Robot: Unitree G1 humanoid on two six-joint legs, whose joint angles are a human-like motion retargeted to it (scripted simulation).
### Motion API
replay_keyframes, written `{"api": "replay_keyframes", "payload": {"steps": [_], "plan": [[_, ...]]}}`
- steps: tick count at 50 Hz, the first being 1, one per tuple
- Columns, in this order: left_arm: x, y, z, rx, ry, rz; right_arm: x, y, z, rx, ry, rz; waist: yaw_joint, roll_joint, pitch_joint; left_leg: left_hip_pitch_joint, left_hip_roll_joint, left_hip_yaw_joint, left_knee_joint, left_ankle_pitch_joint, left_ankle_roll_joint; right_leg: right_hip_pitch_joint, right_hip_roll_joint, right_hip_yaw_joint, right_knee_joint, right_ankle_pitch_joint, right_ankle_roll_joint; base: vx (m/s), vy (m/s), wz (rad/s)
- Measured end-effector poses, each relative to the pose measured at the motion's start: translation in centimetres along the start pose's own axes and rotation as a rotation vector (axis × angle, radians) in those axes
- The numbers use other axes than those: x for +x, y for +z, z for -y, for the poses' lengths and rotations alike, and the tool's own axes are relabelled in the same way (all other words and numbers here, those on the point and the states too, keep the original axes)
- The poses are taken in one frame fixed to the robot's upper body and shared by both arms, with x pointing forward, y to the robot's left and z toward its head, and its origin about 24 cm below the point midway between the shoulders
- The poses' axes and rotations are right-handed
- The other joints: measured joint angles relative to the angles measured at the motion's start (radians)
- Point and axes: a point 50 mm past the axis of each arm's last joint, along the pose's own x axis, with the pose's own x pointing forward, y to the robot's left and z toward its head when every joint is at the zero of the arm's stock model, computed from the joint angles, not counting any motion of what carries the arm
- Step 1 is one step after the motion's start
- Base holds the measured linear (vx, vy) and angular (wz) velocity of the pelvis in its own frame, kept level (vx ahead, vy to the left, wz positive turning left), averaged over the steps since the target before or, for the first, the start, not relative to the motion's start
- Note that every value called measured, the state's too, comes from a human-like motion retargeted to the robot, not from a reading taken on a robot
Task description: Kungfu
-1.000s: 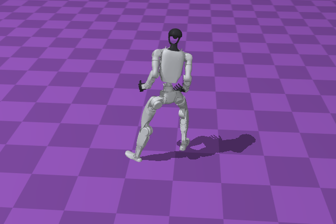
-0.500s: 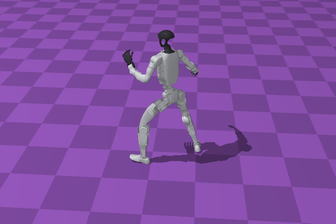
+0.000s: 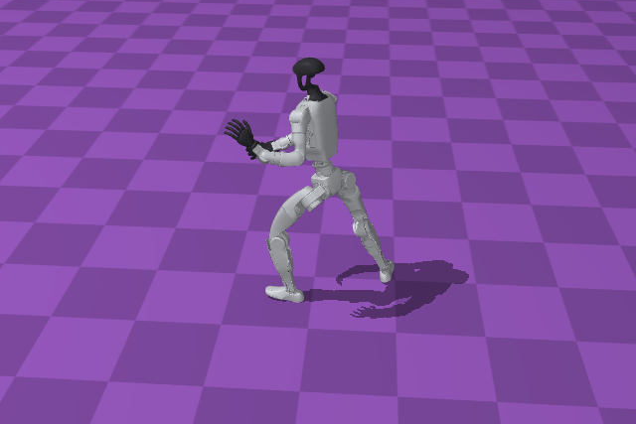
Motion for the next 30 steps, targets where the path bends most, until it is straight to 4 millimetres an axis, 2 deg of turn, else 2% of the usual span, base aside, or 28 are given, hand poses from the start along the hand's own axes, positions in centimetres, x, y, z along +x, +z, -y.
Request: {"api": "replay_keyframes", "payload": {"steps": [6, 12, 17, 21, 26, 28, 30], "plan": [[-1.6, -3.0, -1.3, 0.096, 0.045, -0.152, 0.5, 5.8, -0.5, -0.065, -0.035, 0.238, -0.020, -0.024, 0.000, 0.048, 0.026, 0.021, -0.071, 0.034, -0.023, -0.018, 0.000, 0.043, 0.030, -0.069, 0.062, -0.20, -0.15, -0.14], [-5.3, -6.8, -5.0, 0.354, 0.055, -0.348, -1.8, 13.6, -2.0, -0.289, -0.014, 0.485, -0.030, -0.024, -0.003, 0.169, 0.058, 0.066, -0.222, 0.121, -0.077, -0.051, -0.001, 0.113, 0.094, -0.142, 0.055, -0.23, -0.13, -0.27], [-9.1, -9.2, -9.3, 0.534, 0.058, -0.529, -6.1, 21.6, -5.3, -0.603, -0.049, 0.794, -0.064, -0.017, -0.009, 0.278, 0.069, 0.081, -0.377, 0.223, -0.134, -0.063, 0.021, 0.194, 0.173, -0.243, 0.082, -0.21, -0.35, 0.03], [-12.3, -10.5, -12.5, 0.593, 0.029, -0.716, -10.2, 26.1, -8.7, -0.826, -0.076, 1.020, -0.075, -0.004, -0.010, 0.363, 0.101, 0.085, -0.511, 0.318, -0.177, -0.082, 0.043, 0.235, 0.268, -0.325, 0.090, -0.13, -0.46, 0.00], [-17.6, -11.5, -15.7, 0.603, 0.034, -1.010, -15.2, 29.1, -12.5, -0.974, -0.102, 1.300, -0.078, 0.000, -0.010, 0.458, 0.159, 0.139, -0.665, 0.429, -0.219, -0.200, 0.041, 0.334, 0.472, -0.469, 0.107, -0.19, -0.53, -0.46], [-20.8, -11.5, -16.9, 0.585, 0.038, -1.171, -16.9, 29.6, -13.6, -0.990, -0.111, 1.405, -0.092, -0.006, -0.017, 0.487, 0.174, 0.181, -0.715, 0.464, -0.218, -0.259, 0.026, 0.342, 0.563, -0.528, 0.102, -0.16, -0.60, -0.79], [-24.6, -11.3, -17.2, 0.518, 0.028, -1.371, -18.5, 29.7, -14.4, -1.000, -0.129, 1.495, -0.116, -0.016, -0.025, 0.515, 0.173, 0.228, -0.769, 0.502, -0.215, -0.323, -0.001, 0.354, 0.660, -0.583, 0.102, -0.14, -0.62, -0.64]]}}
